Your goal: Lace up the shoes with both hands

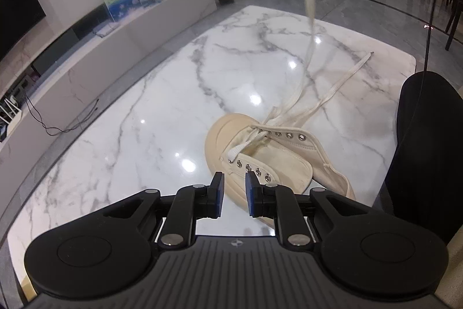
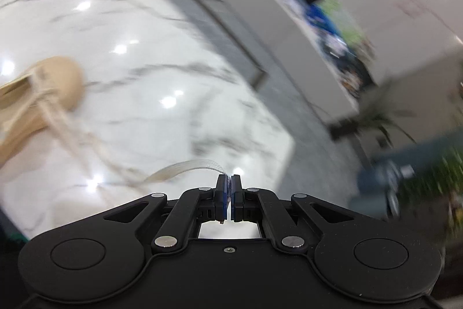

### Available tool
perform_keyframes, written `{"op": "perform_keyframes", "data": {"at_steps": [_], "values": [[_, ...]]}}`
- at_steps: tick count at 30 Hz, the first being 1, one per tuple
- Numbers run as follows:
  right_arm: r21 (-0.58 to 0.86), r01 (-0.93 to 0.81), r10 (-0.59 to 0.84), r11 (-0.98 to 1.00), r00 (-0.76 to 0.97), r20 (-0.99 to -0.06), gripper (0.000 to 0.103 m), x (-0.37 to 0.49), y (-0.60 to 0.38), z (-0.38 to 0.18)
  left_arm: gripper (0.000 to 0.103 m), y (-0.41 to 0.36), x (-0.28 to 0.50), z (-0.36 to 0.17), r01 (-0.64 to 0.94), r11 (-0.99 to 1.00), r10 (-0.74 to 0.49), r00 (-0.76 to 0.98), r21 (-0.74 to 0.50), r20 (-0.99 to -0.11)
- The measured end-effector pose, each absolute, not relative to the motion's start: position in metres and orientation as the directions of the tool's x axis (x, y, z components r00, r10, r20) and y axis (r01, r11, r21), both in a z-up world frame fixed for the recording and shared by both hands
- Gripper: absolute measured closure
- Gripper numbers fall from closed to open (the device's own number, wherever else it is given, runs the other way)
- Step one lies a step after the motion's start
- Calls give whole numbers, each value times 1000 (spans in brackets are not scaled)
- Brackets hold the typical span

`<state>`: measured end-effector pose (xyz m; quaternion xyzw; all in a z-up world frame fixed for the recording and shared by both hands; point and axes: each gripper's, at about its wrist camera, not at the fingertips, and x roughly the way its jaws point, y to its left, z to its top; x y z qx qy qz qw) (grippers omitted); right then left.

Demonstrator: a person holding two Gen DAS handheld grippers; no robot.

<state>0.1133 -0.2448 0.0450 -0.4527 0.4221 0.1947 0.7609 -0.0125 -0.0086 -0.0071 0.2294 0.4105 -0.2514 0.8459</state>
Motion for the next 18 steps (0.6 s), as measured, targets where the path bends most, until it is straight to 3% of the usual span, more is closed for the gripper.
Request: {"op": "perform_keyframes", "data": {"at_steps": [10, 18], "values": [[-340, -916, 114, 210, 369, -922, 103, 78, -156, -13, 88, 4, 0, -21, 611, 778, -236, 503, 149, -831], [-272, -962, 149, 22, 272, -951, 103, 63, -113, -40, 88, 12, 7, -29, 605, 786, -244, 488, 124, -838]]}}
